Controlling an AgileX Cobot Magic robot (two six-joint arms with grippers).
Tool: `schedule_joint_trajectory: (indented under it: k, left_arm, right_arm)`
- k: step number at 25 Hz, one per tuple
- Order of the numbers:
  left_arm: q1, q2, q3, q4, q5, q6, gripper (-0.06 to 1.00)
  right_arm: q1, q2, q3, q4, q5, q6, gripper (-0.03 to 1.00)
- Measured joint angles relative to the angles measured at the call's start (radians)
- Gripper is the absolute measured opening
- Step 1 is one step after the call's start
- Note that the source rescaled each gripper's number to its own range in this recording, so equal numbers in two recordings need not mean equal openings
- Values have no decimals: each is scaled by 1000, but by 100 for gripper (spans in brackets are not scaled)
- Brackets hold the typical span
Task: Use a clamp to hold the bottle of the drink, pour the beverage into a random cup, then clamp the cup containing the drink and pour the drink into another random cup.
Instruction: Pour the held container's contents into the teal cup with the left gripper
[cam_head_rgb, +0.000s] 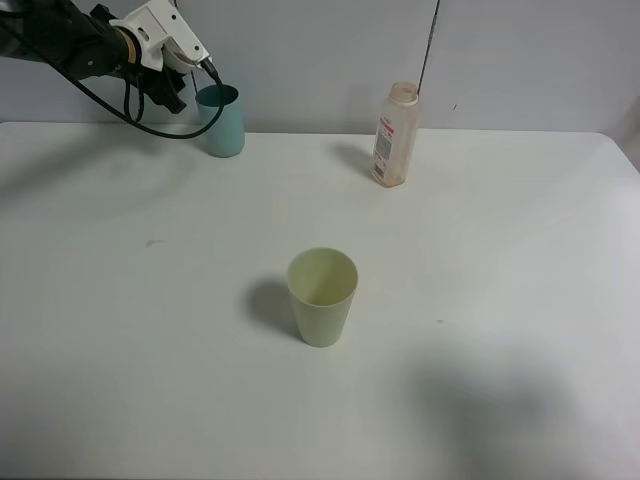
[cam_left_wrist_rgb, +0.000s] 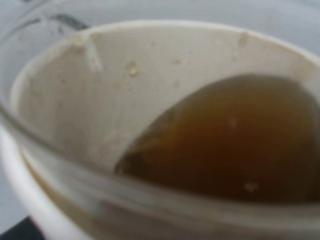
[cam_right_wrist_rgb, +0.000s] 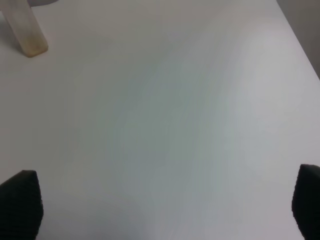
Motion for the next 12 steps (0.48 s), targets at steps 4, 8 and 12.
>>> schedule_joint_trajectory:
  k: [4, 8, 12]
  left_arm:
    - [-8, 0, 0, 15, 0, 16, 2]
    - [-12, 0, 0, 34, 0, 35, 2]
    - [-12, 0, 0, 51, 2, 42, 2]
  right_arm:
    - [0, 0, 0, 0, 0, 0, 100]
    - [0, 0, 0, 0, 0, 0, 100]
    - [0, 0, 0, 0, 0, 0, 100]
